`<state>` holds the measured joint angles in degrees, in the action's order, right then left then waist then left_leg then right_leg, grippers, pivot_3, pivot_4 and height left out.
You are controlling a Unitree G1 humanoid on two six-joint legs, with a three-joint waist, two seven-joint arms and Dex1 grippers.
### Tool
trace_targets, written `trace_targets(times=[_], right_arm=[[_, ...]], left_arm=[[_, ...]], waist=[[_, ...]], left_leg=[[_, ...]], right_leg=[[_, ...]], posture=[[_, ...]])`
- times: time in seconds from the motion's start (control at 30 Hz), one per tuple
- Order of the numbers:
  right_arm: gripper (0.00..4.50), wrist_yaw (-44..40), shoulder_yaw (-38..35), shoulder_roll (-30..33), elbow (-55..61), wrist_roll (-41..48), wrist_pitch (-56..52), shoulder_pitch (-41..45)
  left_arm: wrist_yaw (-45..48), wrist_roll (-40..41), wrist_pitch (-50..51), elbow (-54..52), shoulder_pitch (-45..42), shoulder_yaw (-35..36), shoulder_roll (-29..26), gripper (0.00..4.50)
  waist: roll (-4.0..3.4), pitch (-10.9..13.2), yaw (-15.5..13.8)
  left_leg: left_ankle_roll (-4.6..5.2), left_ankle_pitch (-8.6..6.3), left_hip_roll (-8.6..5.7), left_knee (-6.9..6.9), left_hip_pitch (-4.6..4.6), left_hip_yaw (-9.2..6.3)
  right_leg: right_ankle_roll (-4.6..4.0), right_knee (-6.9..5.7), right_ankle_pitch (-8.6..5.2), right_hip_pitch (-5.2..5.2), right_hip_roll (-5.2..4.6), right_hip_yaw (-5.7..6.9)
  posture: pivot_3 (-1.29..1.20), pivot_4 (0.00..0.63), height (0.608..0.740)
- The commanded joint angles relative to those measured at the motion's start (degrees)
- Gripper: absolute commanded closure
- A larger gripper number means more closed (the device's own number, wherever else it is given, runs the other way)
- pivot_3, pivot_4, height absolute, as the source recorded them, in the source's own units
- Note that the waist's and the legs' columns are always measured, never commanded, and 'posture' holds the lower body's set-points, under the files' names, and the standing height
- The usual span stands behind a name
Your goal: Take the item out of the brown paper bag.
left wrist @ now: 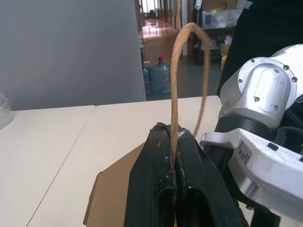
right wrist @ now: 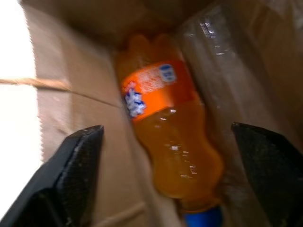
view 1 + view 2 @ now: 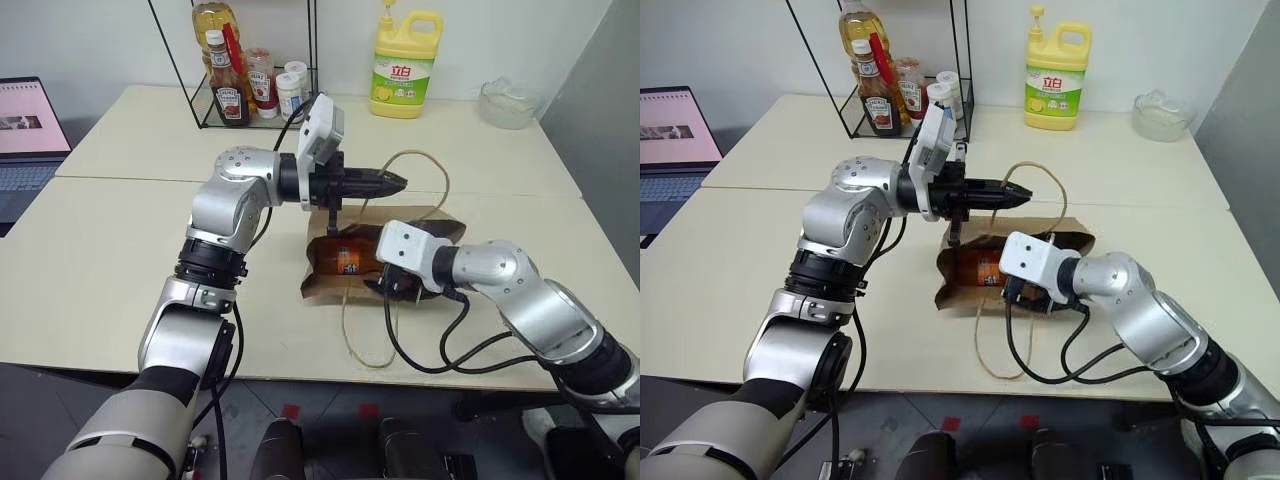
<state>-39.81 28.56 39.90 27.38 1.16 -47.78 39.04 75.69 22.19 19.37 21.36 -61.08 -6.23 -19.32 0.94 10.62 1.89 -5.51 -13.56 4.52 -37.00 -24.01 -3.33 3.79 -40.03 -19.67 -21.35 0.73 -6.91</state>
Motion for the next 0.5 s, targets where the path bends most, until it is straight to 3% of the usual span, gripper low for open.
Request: trace_targets(times=[0.03, 0.5], right_arm=[[0.03, 0.2, 3.3, -0.7, -1.4, -5.0, 0.5, 3.0], [0.03, -3.8, 13.7, -3.5, -13.9, -21.6, 9.3, 8.6]], left_arm=[[0.0, 0.7, -1.3, 0.0, -2.2, 1.3, 0.3, 4.50], [0.2, 0.5, -2.3, 0.7, -2.6, 0.9, 0.9, 4.50]], waist=[[0.00, 0.0, 0.0], [0.00, 0.0, 0.1]], left_leg=[[0.00, 0.00, 0.00, 0.00, 0.00, 0.00], [-0.01, 0.00, 0.00, 0.00, 0.01, 0.00]], right_leg=[[0.00, 0.00, 0.00, 0.00, 0.00, 0.00], [0.00, -0.01, 0.00, -0.01, 0.00, 0.00]], posture=[[0.00, 0.150, 0.740], [0.00, 0.150, 0.740]])
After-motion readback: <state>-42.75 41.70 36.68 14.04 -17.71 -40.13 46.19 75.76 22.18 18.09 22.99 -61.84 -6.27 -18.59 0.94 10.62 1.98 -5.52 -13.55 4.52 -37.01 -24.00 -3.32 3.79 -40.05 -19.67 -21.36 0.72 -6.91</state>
